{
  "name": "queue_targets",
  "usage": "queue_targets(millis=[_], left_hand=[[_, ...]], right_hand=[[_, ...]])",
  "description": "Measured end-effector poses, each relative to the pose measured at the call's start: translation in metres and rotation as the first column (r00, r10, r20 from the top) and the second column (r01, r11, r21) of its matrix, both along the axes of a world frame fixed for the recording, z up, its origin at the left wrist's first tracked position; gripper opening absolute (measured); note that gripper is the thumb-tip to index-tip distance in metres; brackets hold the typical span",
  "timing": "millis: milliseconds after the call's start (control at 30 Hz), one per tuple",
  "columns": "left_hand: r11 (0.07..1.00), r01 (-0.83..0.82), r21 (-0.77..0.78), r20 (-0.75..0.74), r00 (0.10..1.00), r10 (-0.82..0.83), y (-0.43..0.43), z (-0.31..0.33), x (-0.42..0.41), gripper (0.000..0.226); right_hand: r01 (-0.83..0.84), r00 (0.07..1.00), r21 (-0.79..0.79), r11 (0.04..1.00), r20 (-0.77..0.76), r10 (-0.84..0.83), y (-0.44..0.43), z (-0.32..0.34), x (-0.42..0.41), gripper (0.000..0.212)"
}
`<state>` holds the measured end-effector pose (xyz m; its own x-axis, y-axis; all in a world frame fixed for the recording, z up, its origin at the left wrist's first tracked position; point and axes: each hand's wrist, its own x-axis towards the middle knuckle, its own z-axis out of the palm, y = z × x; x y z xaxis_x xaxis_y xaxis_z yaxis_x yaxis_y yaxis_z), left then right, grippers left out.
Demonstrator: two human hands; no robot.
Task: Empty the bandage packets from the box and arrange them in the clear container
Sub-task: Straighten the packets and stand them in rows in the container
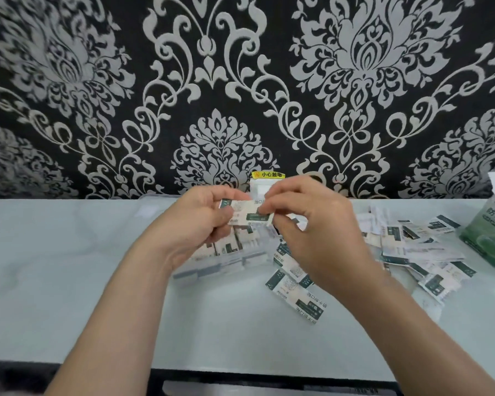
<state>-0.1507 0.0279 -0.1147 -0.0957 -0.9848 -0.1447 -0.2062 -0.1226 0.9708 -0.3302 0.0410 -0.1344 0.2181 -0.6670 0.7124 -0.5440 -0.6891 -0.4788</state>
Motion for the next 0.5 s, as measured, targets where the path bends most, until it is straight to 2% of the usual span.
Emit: queue_targets(millis=[67, 133, 167, 233, 300, 400, 500], left_hand=[[0.997, -0.044, -0.058, 0.147, 0.988, 0.052, -0.001, -0.003, 0.009, 0.03], [0.98, -0.137, -0.147, 0.226, 0.959, 0.169, -0.003, -0.006, 0.021, 0.024], [0.962, -0.189, -0.197, 0.25, 0.939, 0.236, -0.005, -0.008, 0.027, 0.021], [0.918, -0.265, -0.294, 0.286, 0.892, 0.35, -0.008, -0.01, 0.039, 0.017], [0.89, -0.294, -0.349, 0.324, 0.853, 0.409, -0.01, -0.011, 0.047, 0.019], [0.894, -0.266, -0.36, 0.382, 0.833, 0.401, -0.012, -0.014, 0.053, 0.023], [0.903, -0.22, -0.369, 0.461, 0.8, 0.383, -0.013, -0.019, 0.055, 0.028]], right_hand=[[-0.026, 0.996, -0.089, 0.996, -0.089, 0.018, -0.006, 0.0, 0.01, 0.014], [-0.092, 0.984, -0.083, 0.992, -0.158, 0.078, -0.011, -0.001, 0.024, 0.013], [-0.125, 0.979, -0.017, 0.992, -0.164, 0.121, -0.013, -0.001, 0.029, 0.014], [-0.173, 0.977, 0.264, 0.949, -0.079, 0.2, -0.015, 0.008, 0.038, 0.014], [-0.185, 0.976, 0.551, 0.814, 0.003, 0.22, -0.019, 0.017, 0.044, 0.008], [-0.096, 0.976, 0.664, 0.741, -0.082, 0.201, -0.033, 0.016, 0.064, 0.014], [-0.092, 0.983, 0.722, 0.686, -0.045, 0.18, -0.04, 0.009, 0.087, 0.013]])
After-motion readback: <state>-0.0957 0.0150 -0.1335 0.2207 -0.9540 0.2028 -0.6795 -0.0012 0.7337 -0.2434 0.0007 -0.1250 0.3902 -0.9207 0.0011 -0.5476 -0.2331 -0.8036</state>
